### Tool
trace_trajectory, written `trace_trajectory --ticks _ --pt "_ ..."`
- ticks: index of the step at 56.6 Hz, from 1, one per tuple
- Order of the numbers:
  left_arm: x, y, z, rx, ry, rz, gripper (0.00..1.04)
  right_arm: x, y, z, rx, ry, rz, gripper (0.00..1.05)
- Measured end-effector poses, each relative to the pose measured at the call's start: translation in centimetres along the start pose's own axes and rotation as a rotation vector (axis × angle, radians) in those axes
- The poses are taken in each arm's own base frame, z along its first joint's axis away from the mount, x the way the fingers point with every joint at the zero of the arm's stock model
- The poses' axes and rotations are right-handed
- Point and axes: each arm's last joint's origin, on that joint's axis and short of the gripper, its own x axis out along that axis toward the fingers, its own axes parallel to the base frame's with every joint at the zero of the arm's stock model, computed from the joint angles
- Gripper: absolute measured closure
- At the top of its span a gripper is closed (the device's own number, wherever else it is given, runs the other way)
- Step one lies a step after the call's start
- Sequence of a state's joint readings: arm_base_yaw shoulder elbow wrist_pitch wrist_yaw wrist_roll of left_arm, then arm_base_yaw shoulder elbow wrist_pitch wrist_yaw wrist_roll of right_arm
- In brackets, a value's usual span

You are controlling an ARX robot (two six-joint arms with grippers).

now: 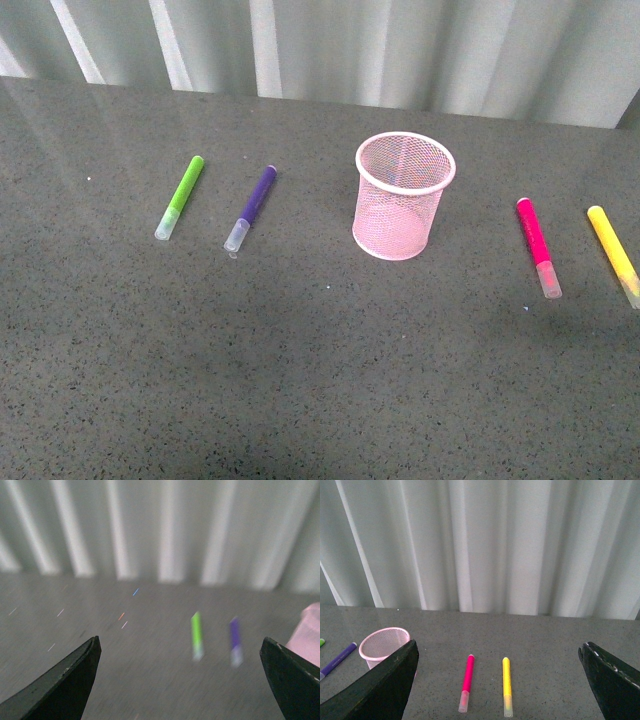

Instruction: Insert purple and pink pens into pink cup

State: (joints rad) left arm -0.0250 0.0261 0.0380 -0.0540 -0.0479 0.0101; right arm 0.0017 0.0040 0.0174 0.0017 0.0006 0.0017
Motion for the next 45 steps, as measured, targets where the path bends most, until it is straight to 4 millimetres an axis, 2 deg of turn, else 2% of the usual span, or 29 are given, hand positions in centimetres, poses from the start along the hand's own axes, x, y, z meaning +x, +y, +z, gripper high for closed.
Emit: trace_trajectory --ticks 4,6,13,19,21,24,30,34,38,41,45 --pt "0.1 -0.4 0.2 0.077 0.194 0.096 0.07 0.0 0.0 0.0 0.0 0.0 0.0 0.07" --pt "0.4 -0.9 0.7 0.112 0.232 0.103 0.07 0.0 0.0 0.0 0.0 0.0 -0.001 0.07" --pt "2.5 -2.8 5.1 0.151 0.139 0.031 0.07 0.0 0.0 0.0 0.0 0.001 -0.001 0.07" --pt "6.3 -4.6 9.3 0.137 0.083 -0.05 0.07 0.0 0.0 0.0 0.0 0.0 -0.002 0.07" --pt "8.6 -5.7 10.8 0.14 0.1 -0.089 0.07 0.0 0.0 0.0 0.0 0.0 -0.001 0.07" --pt "11.2 -6.9 11.7 0.141 0.147 -0.134 0.07 0.0 0.0 0.0 0.0 0.0 -0.001 0.07" --pt "16.5 -9.3 12.1 0.158 0.265 -0.169 0.07 0.0 0.0 0.0 0.0 0.0 0.0 0.07" --pt "19.7 -10.5 11.7 0.187 0.337 -0.155 0.07 0.0 0.0 0.0 0.0 0.0 -0.001 0.07" --pt "24.3 -12.3 10.2 0.211 0.49 -0.173 0.07 0.0 0.0 0.0 0.0 0.0 -0.001 0.07" --pt "26.8 -13.2 8.7 0.212 0.589 -0.176 0.07 0.0 0.0 0.0 0.0 0.0 -0.001 0.07" --pt "28.5 -13.9 6.7 0.221 0.681 -0.18 0.07 0.0 0.0 0.0 0.0 0.0 -0.001 0.07"
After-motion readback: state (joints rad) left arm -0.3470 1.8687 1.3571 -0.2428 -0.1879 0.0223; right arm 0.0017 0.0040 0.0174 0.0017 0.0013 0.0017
